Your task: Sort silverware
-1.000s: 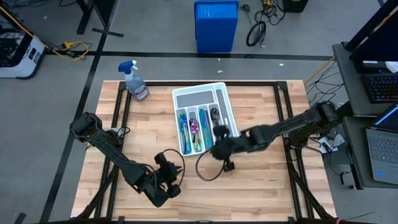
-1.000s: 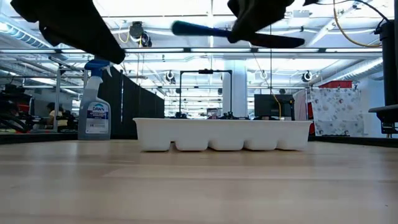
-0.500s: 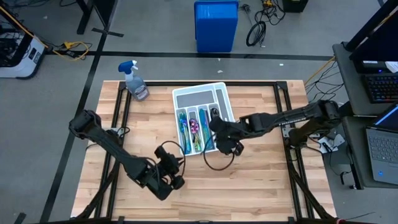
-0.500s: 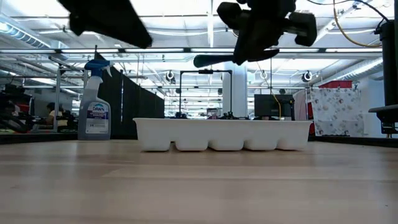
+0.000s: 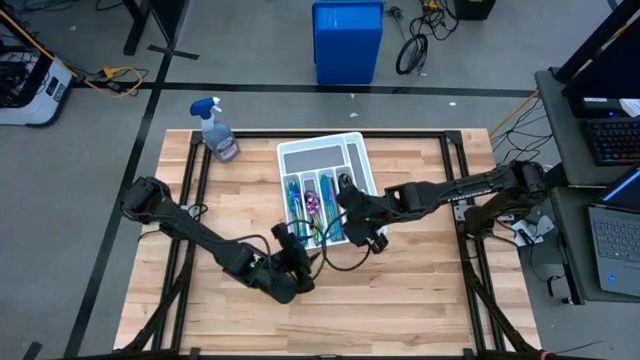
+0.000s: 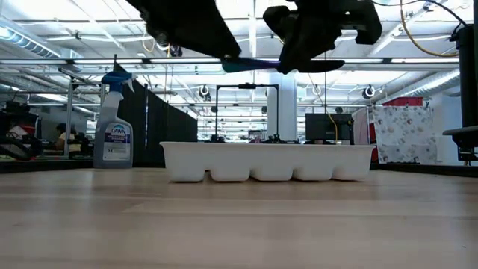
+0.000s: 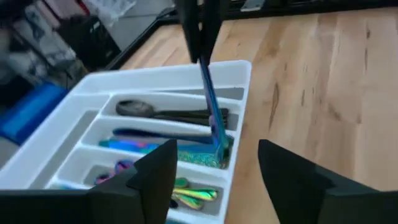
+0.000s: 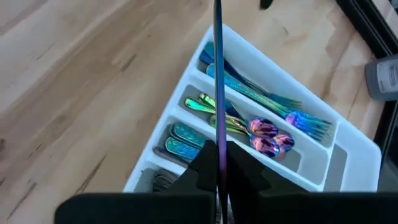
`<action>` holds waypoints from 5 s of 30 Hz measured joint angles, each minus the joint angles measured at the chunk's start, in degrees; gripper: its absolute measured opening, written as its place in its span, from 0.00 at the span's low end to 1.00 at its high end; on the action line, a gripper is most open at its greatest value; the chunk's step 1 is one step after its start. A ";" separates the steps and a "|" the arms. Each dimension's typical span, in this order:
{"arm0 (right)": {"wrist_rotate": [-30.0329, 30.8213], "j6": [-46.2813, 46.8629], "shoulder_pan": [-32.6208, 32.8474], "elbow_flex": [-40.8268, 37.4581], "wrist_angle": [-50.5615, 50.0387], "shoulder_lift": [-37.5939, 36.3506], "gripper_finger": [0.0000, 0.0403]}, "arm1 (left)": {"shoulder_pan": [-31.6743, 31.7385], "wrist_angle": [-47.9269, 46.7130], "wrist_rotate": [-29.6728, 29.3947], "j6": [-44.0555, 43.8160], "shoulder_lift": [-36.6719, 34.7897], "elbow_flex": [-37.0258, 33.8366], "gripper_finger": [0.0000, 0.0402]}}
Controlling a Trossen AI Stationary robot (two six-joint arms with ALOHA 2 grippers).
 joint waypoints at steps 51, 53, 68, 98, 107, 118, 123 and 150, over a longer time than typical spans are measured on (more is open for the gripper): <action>11.06 6.40 -0.49 0.09 4.59 -2.55 0.41 | 7.89 -7.01 3.76 -40.27 1.89 -0.11 0.00; 10.92 7.28 0.93 0.09 4.70 -3.51 0.41 | 8.38 -7.33 3.11 -44.71 2.55 -0.11 0.00; 10.61 9.10 14.36 0.09 11.75 -6.02 0.41 | 12.48 -7.71 5.23 -67.60 5.52 0.03 0.00; 6.15 3.93 21.85 0.07 19.53 -5.88 0.41 | 12.77 12.42 -6.73 -92.53 23.92 12.07 0.00; 6.08 3.11 21.84 0.04 18.72 -5.86 0.41 | 14.12 9.60 -8.66 -86.79 27.55 19.02 0.00; 5.85 2.55 21.93 0.04 18.77 -5.90 0.41 | 14.04 -15.50 -3.30 -78.55 25.28 31.60 0.00; 5.13 2.79 22.02 0.07 18.82 -5.92 0.40 | 13.34 -26.74 -2.58 -84.85 25.26 34.64 0.00; 6.64 3.78 22.04 -0.02 17.01 -5.90 0.39 | 12.84 -41.77 12.63 -95.61 25.93 34.67 0.01</action>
